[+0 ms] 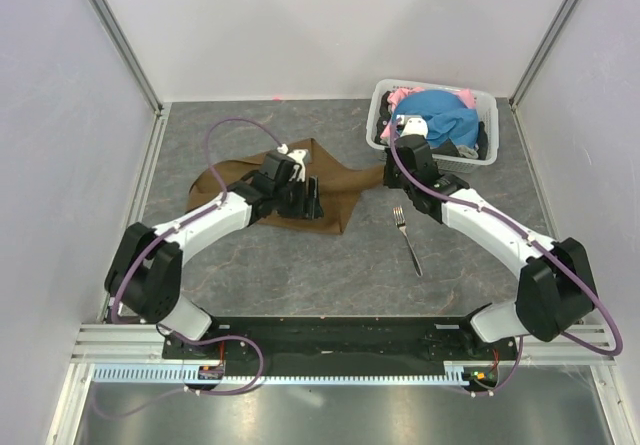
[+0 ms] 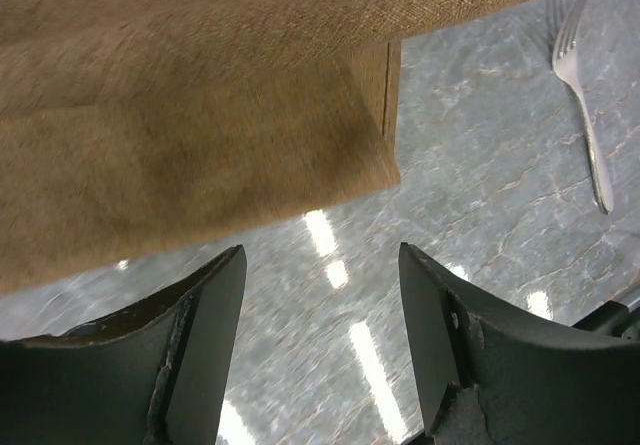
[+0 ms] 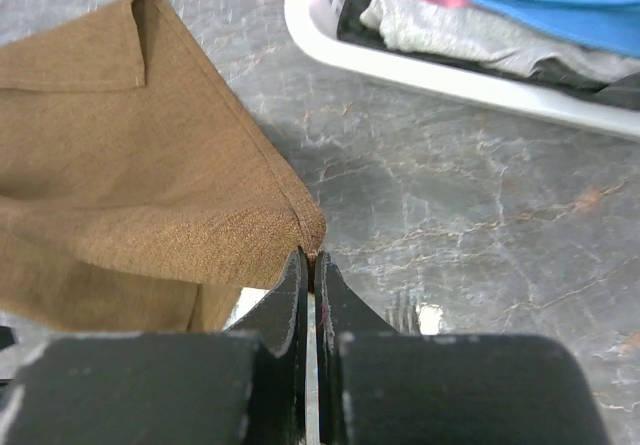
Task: Fold the napkin, place the utensils inside, and roll it up
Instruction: Move the napkin to the centre of the board, then flatten the napkin out
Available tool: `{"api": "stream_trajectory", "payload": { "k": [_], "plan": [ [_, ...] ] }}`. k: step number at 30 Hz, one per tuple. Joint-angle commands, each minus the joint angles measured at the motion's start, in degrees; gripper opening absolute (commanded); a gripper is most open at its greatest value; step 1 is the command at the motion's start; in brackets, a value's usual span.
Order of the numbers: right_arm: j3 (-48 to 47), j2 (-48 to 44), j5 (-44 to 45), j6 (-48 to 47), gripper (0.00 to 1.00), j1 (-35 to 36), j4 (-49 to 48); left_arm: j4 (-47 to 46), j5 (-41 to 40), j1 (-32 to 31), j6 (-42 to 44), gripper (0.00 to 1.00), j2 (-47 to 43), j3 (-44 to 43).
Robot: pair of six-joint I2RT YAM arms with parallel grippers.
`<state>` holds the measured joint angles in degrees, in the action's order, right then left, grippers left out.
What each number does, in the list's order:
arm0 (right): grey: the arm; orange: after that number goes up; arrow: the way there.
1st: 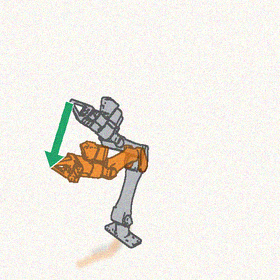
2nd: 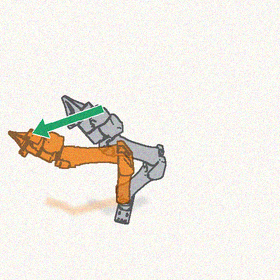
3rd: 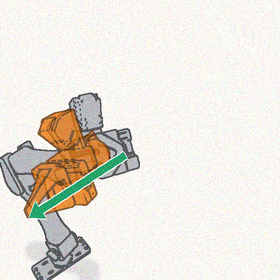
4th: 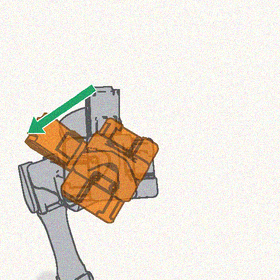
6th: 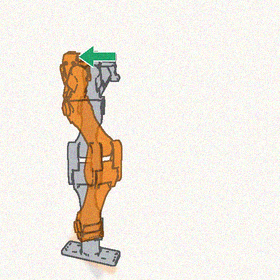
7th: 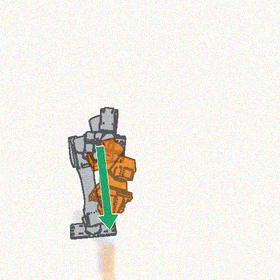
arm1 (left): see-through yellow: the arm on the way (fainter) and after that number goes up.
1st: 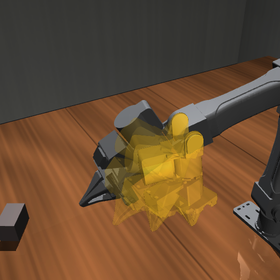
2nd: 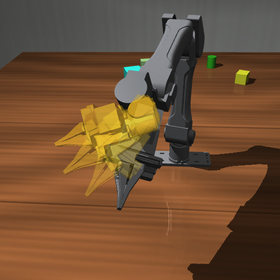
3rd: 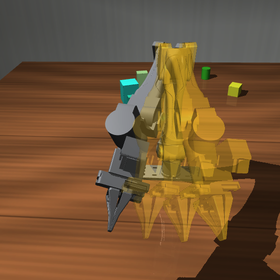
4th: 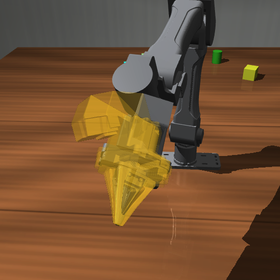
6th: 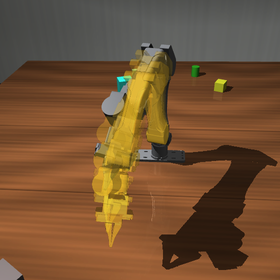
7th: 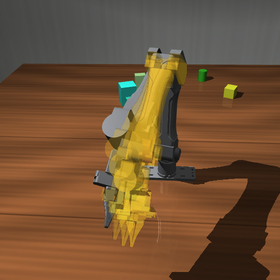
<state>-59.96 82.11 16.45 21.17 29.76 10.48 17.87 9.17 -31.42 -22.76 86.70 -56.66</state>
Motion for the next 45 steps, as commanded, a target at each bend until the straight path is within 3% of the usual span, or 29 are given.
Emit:
{"api": "stream_trajectory", "payload": {
  "k": [1, 11, 15, 19, 24, 38, 45],
  "plan": [
    [-0.7, -0.8, 3.1, -1.4, 0.00, -0.4, -0.7, -7.8, -0.5, -1.9, -2.4, 0.70, 4.8, -4.7],
    [-3.2, 7.6, 2.2, -0.1, 0.00, -2.1, -1.9, -11.1, -11.8, -6.8, 1.4, 0.68, 18.2, -14.7],
    [-2.7, 8.5, 0.8, 0.7, 0.00, -2.6, -2.3, -10.9, -14.4, -7.2, 3.4, 0.65, 22.5, -19.2],
    [-2.4, 9.2, -1.1, 1.2, 0.00, -3.2, -3.3, -8.0, -17.9, -7.3, 4.5, 0.52, 26.2, -21.9],
    [-3.0, 11.3, -2.7, 1.9, 0.00, -4.2, -4.0, -8.4, -17.6, -8.7, 4.9, 0.40, 26.5, -19.8],
    [-3.1, 12.8, -4.7, 2.7, 0.00, -5.1, -4.3, -9.7, -20.3, -12.9, 1.5, 0.48, 22.9, -11.2],
    [-2.6, 12.5, -4.8, 2.8, 0.00, -5.3, -4.4, -5.5, -22.4, -13.0, -0.2, 0.35, 23.2, -10.7]
  ]
}}
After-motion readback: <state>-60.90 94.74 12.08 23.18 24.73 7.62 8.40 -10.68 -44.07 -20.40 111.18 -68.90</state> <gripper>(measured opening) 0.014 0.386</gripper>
